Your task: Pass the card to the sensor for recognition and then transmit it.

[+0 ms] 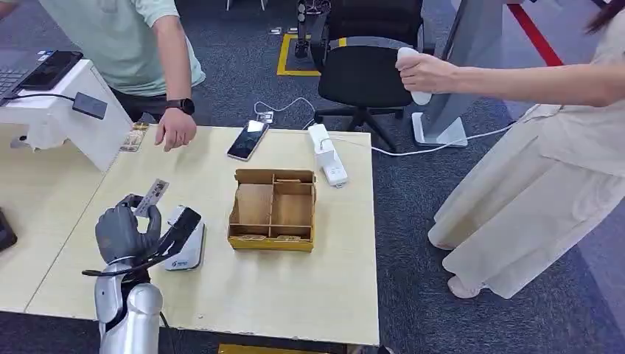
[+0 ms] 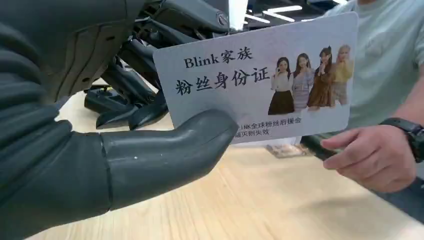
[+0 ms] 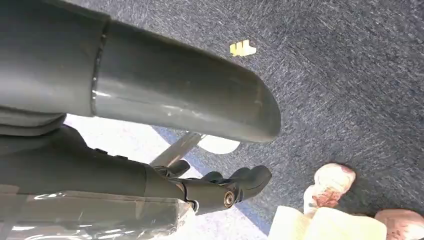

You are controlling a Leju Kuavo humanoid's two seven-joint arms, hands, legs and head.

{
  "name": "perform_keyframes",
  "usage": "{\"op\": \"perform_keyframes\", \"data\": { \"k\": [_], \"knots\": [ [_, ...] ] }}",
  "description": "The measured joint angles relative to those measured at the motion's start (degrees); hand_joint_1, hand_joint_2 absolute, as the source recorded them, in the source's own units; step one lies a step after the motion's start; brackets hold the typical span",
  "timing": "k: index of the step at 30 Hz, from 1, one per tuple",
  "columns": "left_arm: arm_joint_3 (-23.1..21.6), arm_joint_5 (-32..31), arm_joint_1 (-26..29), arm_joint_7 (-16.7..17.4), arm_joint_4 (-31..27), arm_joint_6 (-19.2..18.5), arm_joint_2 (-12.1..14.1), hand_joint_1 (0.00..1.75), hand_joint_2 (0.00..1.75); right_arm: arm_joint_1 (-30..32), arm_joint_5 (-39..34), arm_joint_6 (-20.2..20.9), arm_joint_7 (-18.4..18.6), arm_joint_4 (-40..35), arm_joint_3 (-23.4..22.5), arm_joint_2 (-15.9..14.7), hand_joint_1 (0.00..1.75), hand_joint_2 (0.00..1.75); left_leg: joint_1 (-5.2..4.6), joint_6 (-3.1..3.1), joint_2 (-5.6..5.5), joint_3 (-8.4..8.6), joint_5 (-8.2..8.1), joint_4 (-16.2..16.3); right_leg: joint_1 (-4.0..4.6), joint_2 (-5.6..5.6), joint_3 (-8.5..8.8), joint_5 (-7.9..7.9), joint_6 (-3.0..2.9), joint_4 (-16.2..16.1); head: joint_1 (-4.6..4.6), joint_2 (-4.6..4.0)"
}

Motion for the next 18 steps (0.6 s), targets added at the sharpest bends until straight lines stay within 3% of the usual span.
{"op": "perform_keyframes", "data": {
  "k": [18],
  "knots": [
    [0.02, -5.05, -3.52, 4.55, -0.31, -0.13, -0.07, 1.75, 1.75, -0.01, 0.00, 0.61, 0.28, 0.00, 1.97, 0.15, 0.00, 0.00, 0.00, 0.00, 0.01, -0.07, 0.00, 0.01, 0.00, 0.01, -0.06, 0.01, 0.00, 0.00, 0.02, -0.02]
  ]
}}
